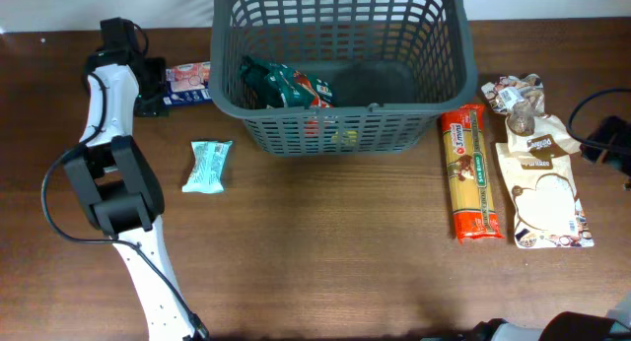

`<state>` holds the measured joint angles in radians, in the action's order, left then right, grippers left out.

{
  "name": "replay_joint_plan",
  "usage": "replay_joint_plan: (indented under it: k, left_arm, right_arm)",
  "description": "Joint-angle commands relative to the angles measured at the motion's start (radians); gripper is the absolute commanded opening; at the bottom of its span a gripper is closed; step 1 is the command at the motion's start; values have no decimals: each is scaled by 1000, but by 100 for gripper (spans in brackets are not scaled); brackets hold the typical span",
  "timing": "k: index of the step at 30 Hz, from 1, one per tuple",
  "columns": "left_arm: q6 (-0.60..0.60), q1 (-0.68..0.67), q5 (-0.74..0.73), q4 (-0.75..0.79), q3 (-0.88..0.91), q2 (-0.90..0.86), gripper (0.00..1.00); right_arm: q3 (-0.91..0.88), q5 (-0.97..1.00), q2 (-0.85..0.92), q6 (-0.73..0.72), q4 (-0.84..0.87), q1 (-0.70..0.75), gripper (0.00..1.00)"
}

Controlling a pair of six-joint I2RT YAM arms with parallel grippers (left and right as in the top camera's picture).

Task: Pack container
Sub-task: 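Grasp the Kleenex multipack with the left gripper and lift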

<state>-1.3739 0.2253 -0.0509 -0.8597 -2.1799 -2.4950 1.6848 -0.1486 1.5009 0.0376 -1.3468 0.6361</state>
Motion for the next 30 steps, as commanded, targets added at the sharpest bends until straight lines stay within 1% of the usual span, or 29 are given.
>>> replay_joint_plan:
  k: [1,2,6,9,13,14,15,20,22,27,30]
  left_arm:
    - [-2,18,74,-16,38,-96,83]
    - [-2,18,77,-16,38,-99,86]
    - [-2,20,77,-16,38,-119,87]
    - [-2,21,71,-19,38,-139,81]
    - [-1,21,58,-19,38,-155,57]
    - [-1,21,58,-19,38,-157,53]
    - [-1,21,58,-18,38,-157,47]
    - [-1,21,46,-14,38,-157,12]
    - [2,21,35,-14,38,-157,3]
    - [8,22,-34,-10,38,-156,2]
    - [82,22,-112,26,29,-156,2]
  right_arm:
    - [5,-9,-8,-2,0,6,99]
    - [5,-9,-8,-2,0,6,99]
    - [5,-10,-8,-2,0,6,99]
    - [5,-9,-8,-2,0,6,99]
    - [5,-9,-8,-2,0,6,99]
    - [5,-9,-8,-2,0,6,99]
    - [5,-9,-8,-2,0,6,99]
    - [5,-10,-8,-2,0,6,99]
    - [5,-9,-8,-2,0,6,99]
    - [5,-9,-8,-2,0,6,99]
    - [5,-10,-8,-2,0,6,99]
